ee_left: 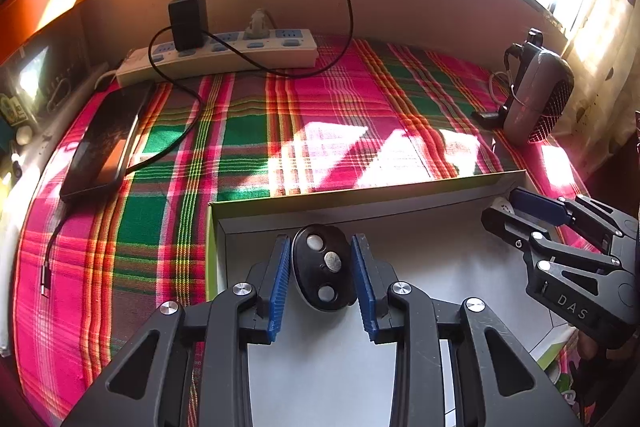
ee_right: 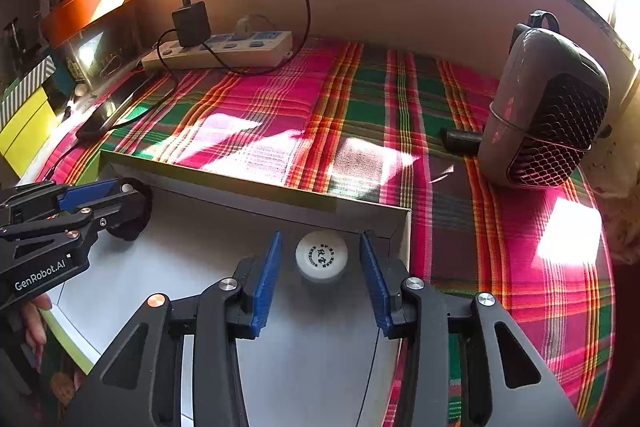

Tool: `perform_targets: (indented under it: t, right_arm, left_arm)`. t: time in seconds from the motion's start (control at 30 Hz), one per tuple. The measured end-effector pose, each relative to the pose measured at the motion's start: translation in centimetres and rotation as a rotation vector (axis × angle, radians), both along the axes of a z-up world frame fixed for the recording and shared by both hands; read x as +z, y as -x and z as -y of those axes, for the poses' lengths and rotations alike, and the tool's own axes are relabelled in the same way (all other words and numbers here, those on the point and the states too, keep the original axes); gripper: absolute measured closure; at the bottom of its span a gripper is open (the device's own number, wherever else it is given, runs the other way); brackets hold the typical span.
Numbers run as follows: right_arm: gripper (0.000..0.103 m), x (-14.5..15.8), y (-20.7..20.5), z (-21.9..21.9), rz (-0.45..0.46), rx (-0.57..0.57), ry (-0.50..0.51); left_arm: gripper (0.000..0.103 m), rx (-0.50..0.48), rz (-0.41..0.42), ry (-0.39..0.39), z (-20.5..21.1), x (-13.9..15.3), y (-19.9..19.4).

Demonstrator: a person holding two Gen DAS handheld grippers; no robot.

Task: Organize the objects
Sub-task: 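Lower and open left gripper in box while right gripper releases white jar there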

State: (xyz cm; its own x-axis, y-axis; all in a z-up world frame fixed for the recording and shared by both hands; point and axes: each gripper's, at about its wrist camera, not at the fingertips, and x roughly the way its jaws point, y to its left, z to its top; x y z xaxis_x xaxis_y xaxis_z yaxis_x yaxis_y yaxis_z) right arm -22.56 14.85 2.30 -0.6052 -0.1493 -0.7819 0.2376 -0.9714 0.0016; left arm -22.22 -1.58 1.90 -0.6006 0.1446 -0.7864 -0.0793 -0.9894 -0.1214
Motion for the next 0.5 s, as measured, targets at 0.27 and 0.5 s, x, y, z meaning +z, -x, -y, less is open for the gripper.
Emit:
perform_targets:
  t: [0.27, 0.5]
  right_arm:
    - [0.059, 0.8, -0.8, 0.0, -0.019, -0.006, 0.01]
    - [0.059, 2.1, -2.4, 0.1, -0.046, -0.005, 0.015]
  left_arm:
    - [0.072, -0.001, -0.022, -0.004, 0.0, 0.9, -1.1]
    - [0.072, 0.008, -0.049, -0.019, 0.4, 2.2, -2.9]
